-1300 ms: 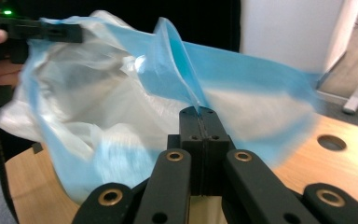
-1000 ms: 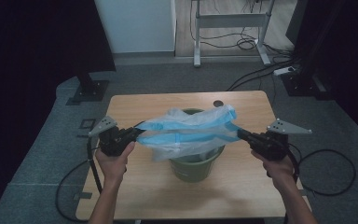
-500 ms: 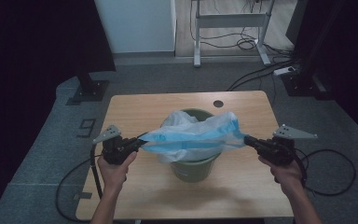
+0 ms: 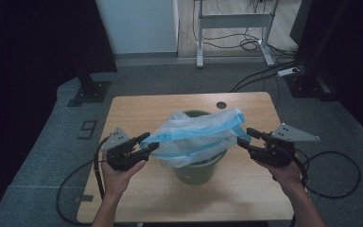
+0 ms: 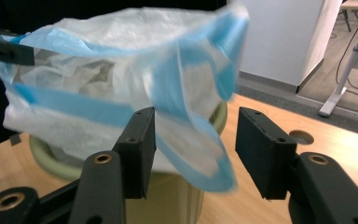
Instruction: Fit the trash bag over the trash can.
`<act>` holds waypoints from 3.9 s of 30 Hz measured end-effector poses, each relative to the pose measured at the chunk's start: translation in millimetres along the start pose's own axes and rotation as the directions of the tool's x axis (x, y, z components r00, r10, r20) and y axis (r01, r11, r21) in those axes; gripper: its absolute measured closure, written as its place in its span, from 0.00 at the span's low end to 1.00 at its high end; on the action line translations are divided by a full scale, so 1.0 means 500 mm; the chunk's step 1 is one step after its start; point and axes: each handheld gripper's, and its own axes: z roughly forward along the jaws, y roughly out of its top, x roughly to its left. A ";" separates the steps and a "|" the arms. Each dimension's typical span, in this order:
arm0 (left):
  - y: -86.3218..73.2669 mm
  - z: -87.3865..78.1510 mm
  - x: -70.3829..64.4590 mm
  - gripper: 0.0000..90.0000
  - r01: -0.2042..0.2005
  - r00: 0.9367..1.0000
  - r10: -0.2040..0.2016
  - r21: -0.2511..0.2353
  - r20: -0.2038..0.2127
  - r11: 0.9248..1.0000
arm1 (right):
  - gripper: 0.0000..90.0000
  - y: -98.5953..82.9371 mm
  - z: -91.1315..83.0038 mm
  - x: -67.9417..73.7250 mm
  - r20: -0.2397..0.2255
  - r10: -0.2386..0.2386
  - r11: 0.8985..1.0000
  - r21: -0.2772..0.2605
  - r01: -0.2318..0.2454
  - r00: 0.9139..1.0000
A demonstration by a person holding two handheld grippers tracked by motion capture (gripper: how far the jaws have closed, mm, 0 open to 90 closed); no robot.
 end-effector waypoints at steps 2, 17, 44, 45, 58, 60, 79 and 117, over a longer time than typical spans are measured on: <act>0.001 0.002 0.000 0.58 -0.001 1.000 0.001 0.004 -0.004 1.000 | 0.52 0.004 0.003 0.000 0.001 0.003 1.000 -0.003 -0.003 1.000; 0.021 -0.012 -0.002 0.40 -0.034 0.999 0.034 0.007 -0.011 0.999 | 0.72 0.011 0.068 0.006 0.007 0.027 0.998 0.062 -0.028 1.000; 0.074 0.085 -0.033 0.41 -0.201 0.978 0.188 0.160 0.095 0.966 | 0.69 0.021 0.080 0.001 -0.036 0.071 0.996 0.064 -0.069 0.997; 0.074 0.088 -0.034 0.44 -0.204 0.978 0.191 0.167 0.086 0.965 | 0.69 0.022 0.081 0.001 -0.037 0.073 0.996 0.062 -0.071 0.997; 0.094 0.098 -0.013 1.00 -0.118 0.990 0.108 0.115 0.092 0.986 | 0.60 0.013 0.074 0.003 -0.023 0.056 0.997 0.057 -0.055 0.998; 0.097 0.097 -0.005 1.00 -0.087 0.992 0.078 0.089 0.099 0.992 | 0.61 0.012 0.073 0.003 -0.023 0.056 0.997 0.059 -0.055 0.998; 0.094 0.086 0.047 1.00 0.011 0.996 -0.013 0.021 0.084 1.000 | 0.99 0.007 0.095 0.004 0.006 0.022 0.994 0.103 -0.022 1.000; 0.010 0.120 0.160 1.00 0.128 0.990 -0.134 0.124 0.042 0.984 | 0.99 -0.018 0.179 -0.145 0.140 0.094 0.983 0.143 -0.114 0.986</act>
